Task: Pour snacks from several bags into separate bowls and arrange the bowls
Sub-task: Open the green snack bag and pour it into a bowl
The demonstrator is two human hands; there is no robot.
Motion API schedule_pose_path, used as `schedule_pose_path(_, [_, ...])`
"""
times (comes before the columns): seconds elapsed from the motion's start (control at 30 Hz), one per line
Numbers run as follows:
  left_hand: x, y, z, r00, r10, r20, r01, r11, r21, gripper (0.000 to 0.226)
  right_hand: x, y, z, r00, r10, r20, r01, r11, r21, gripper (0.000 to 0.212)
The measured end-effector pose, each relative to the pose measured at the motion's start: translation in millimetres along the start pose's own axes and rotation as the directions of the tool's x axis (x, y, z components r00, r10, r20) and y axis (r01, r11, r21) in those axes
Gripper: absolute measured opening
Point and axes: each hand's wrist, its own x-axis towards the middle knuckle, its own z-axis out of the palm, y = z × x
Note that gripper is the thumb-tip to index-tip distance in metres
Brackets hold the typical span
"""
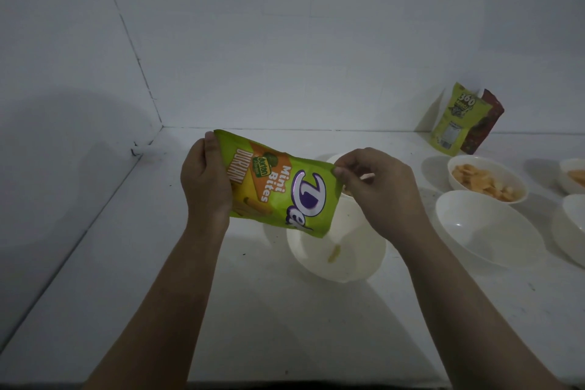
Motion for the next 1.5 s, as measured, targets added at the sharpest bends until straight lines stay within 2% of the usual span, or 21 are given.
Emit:
schedule_pose_path(0.4, [-6.3,5.6,-1.7,1.0,0.003,0.004,-0.003,1.0,0.023,0.041,-8.2,-1.0,1.3,0.999,-0.027,-0.045,0.028,1.0,0.01,0.016])
schedule_pose_path(0.7, [-13.1,8.9,0.8,1.0,-0.015,0.014,0.015,1.0,0.024,0.039,-9.0,2.1,-5.3,0.999,-0.021,-0.03,0.019,0.998,-0.059,0.021])
schedule_pose_path(0.93, [-14.4,10.7,-0.5,0.999,0.045,0.023,-0.046,0.998,0.052,0.041,-12.6,1.8,-9.3,1.0,-0.006,-0.017,0.005,0.998,-0.059,0.018])
schedule_pose_path(1.5, [-14.9,15.9,2.0,0.998,0.062,0.011,-0.063,0.995,0.075,0.042,-10.8,0.3,-5.0,0.993,-0.094,-0.065,0.08,0.976,-0.202,0.016])
